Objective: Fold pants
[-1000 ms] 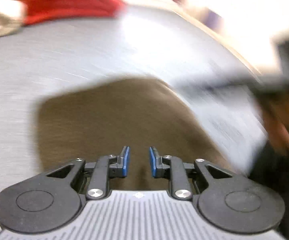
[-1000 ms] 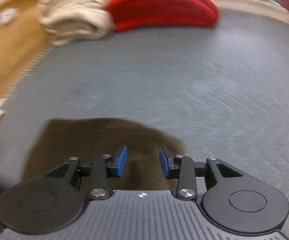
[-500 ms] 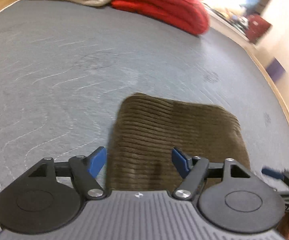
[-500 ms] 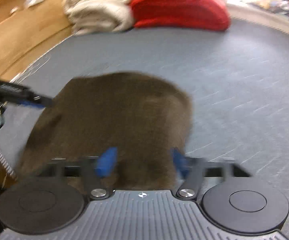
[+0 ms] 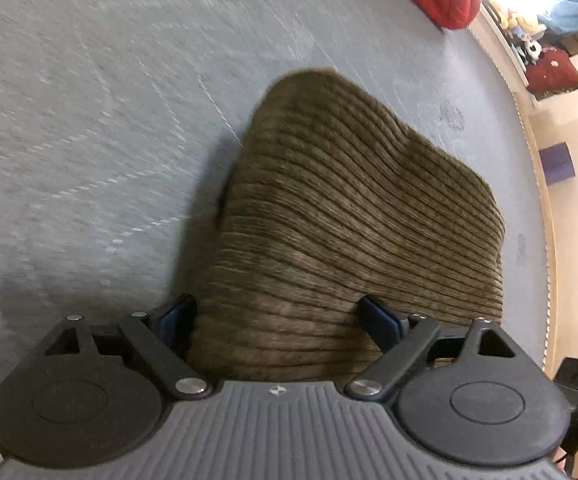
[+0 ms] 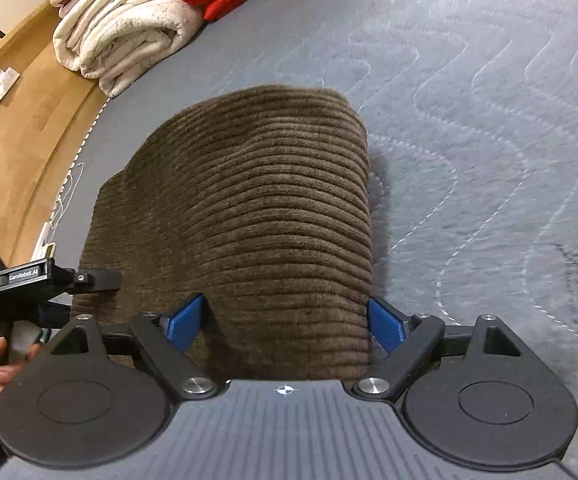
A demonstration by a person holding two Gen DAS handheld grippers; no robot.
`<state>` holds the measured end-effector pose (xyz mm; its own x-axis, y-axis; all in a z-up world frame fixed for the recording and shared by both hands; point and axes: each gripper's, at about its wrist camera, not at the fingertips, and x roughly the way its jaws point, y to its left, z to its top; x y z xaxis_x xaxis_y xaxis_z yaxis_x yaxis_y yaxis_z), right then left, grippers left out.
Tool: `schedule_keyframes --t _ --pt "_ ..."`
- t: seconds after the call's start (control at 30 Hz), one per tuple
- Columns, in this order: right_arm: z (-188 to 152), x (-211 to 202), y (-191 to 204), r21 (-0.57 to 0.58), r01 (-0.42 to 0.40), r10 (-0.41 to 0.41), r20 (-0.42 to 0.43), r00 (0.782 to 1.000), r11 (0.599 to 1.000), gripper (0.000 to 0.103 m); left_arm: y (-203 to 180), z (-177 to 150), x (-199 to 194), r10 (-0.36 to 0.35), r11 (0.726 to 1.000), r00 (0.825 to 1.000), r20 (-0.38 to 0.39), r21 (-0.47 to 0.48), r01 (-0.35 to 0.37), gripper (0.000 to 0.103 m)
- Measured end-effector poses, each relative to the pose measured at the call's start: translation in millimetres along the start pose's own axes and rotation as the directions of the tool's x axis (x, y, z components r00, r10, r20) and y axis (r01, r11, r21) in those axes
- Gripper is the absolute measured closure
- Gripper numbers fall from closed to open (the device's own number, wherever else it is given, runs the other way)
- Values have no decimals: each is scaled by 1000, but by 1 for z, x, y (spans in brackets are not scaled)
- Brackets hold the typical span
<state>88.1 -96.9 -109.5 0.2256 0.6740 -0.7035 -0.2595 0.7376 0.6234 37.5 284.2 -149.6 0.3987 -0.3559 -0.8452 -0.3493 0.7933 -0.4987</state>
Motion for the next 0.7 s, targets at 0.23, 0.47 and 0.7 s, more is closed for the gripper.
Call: schedule_keyframes --t 0.23,0.47,0.7 --pt "9 -4 6 -59 -62 62 9 998 996 47 -29 4 17 48 994 999 21 102 -49 18" --pt "29 -35 -1 -87 -58 66 95 993 995 62 -100 13 11 24 963 994 105 265 -52 49" --pt "93 -130 -20 -205 46 31 358 933 978 60 -199 44 10 -201 918 944 261 387 89 36"
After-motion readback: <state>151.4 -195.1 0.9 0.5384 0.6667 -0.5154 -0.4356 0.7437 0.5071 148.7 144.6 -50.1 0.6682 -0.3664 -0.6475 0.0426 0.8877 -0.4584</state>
